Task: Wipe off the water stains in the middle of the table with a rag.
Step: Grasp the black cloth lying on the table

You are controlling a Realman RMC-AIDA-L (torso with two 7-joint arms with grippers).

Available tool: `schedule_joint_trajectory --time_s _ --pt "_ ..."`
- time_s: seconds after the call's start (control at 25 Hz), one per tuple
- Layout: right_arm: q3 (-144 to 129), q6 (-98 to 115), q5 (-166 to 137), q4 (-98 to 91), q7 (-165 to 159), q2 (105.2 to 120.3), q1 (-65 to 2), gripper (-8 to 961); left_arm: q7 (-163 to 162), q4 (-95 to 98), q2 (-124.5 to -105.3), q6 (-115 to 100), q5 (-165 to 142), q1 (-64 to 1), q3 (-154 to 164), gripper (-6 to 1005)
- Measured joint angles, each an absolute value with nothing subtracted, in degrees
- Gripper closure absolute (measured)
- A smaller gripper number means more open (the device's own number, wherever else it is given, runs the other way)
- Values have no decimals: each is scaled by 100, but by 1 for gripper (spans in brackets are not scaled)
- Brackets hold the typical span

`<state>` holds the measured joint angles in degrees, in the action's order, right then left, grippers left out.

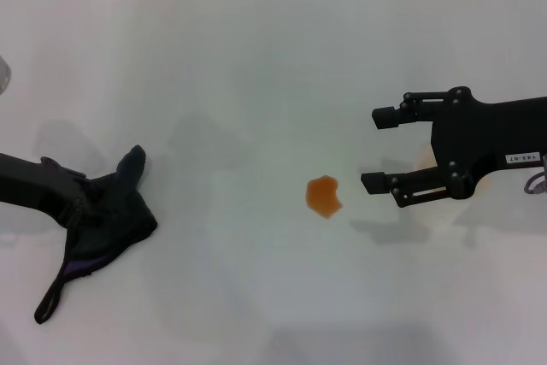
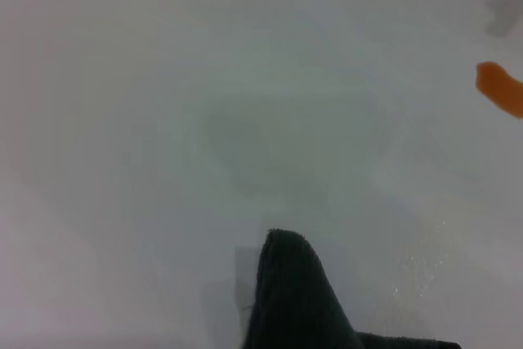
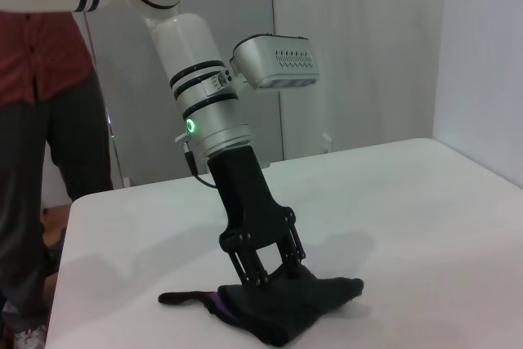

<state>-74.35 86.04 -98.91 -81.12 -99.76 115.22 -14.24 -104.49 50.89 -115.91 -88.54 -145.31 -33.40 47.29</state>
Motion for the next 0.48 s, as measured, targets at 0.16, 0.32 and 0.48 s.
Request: schedule_joint_trajectory --time_s 0.16,0.32,0.48 --pt "-7435 8604 -9888 -8112 -9975 11522 -1424 123 -10456 5081 -11593 -8852 -14534 -3347 4719 506" --pt "-7435 8604 -9887 -8112 -9975 11522 -1418 123 -10459 5080 -11589 -8854 -14521 -3353 4697 525" --pt "-7435 8604 -9880 -8112 -9975 11522 -1414 123 -10488 5080 -11591 -8840 -14531 -3362 4696 545"
